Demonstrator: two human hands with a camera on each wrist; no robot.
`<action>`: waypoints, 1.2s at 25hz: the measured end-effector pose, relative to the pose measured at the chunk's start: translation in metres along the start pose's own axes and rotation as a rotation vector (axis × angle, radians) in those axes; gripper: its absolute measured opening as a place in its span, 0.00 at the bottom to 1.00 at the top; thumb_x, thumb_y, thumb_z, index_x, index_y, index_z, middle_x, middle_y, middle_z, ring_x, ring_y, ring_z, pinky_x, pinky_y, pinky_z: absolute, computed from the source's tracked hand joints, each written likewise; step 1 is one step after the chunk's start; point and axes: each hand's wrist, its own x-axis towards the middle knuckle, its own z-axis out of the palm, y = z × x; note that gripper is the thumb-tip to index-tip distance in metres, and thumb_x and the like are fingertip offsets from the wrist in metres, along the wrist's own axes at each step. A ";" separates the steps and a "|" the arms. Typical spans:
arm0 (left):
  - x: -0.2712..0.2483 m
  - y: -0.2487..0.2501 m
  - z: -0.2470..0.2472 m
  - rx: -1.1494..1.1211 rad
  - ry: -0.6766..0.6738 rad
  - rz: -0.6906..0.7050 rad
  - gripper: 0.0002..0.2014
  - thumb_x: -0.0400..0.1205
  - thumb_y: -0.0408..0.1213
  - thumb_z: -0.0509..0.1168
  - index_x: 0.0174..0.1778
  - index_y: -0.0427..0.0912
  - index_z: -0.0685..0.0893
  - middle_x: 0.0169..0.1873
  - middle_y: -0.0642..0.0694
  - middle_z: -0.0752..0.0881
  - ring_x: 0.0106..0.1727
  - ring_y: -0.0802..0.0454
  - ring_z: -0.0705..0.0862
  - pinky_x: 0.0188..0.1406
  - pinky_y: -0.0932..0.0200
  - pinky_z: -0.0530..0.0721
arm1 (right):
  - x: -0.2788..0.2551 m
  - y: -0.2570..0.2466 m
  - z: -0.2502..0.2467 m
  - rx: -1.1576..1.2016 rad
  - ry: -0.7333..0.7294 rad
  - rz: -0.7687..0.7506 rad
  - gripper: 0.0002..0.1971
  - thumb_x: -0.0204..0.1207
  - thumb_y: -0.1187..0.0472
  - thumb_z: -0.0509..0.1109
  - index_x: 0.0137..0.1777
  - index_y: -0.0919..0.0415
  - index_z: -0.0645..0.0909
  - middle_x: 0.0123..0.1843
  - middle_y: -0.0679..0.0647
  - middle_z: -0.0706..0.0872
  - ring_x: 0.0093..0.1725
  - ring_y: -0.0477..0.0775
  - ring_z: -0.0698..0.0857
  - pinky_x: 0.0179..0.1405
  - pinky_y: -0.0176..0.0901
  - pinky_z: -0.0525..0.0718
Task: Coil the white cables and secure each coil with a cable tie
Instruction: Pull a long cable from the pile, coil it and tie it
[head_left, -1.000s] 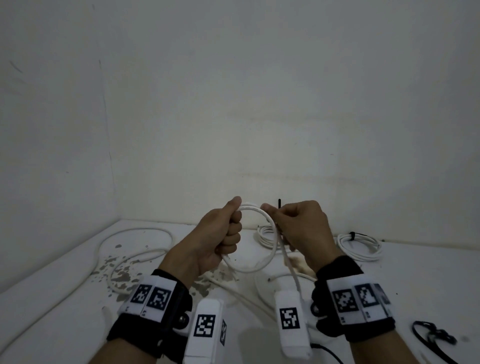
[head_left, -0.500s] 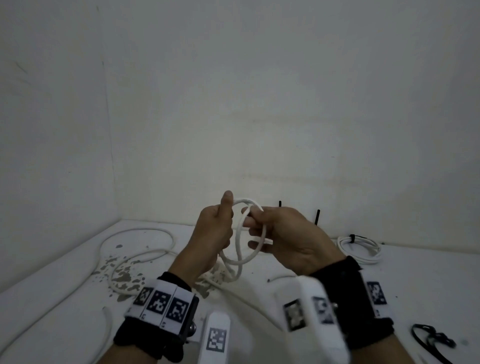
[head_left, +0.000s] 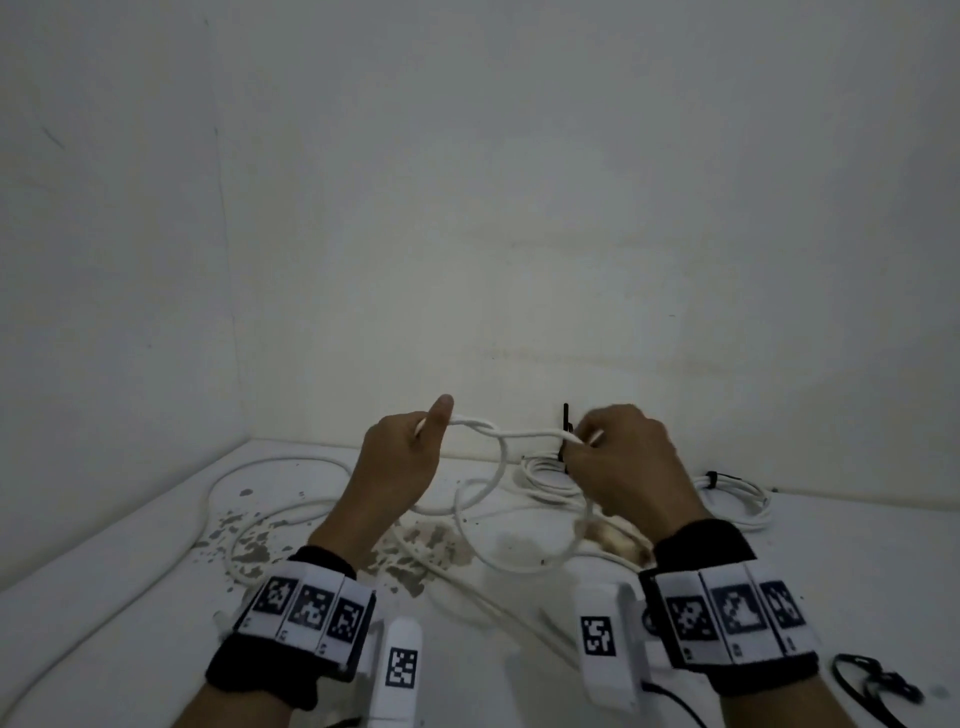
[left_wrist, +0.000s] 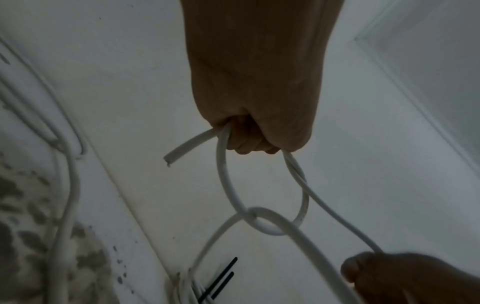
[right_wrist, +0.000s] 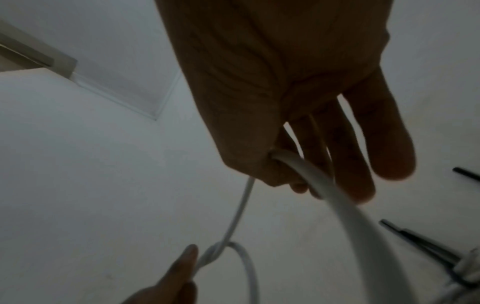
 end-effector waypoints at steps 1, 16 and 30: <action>0.001 -0.003 0.001 0.003 -0.005 0.000 0.27 0.86 0.59 0.53 0.26 0.45 0.62 0.21 0.49 0.64 0.25 0.54 0.63 0.28 0.57 0.61 | 0.003 0.006 -0.007 0.071 0.013 0.043 0.05 0.73 0.53 0.75 0.41 0.53 0.88 0.40 0.55 0.90 0.38 0.58 0.89 0.45 0.49 0.88; 0.022 -0.070 -0.041 -0.420 0.254 -0.446 0.25 0.83 0.64 0.58 0.29 0.49 0.71 0.22 0.49 0.72 0.23 0.51 0.66 0.26 0.60 0.62 | 0.014 0.037 -0.027 0.902 -0.235 0.490 0.22 0.77 0.46 0.74 0.32 0.61 0.74 0.16 0.51 0.69 0.15 0.51 0.72 0.20 0.41 0.79; 0.033 -0.071 -0.067 -0.865 0.290 -0.553 0.18 0.88 0.46 0.48 0.31 0.50 0.64 0.12 0.56 0.63 0.10 0.60 0.56 0.11 0.73 0.51 | -0.002 -0.007 -0.018 -0.137 -0.197 -0.322 0.21 0.86 0.47 0.60 0.32 0.55 0.73 0.28 0.48 0.78 0.34 0.56 0.78 0.34 0.48 0.75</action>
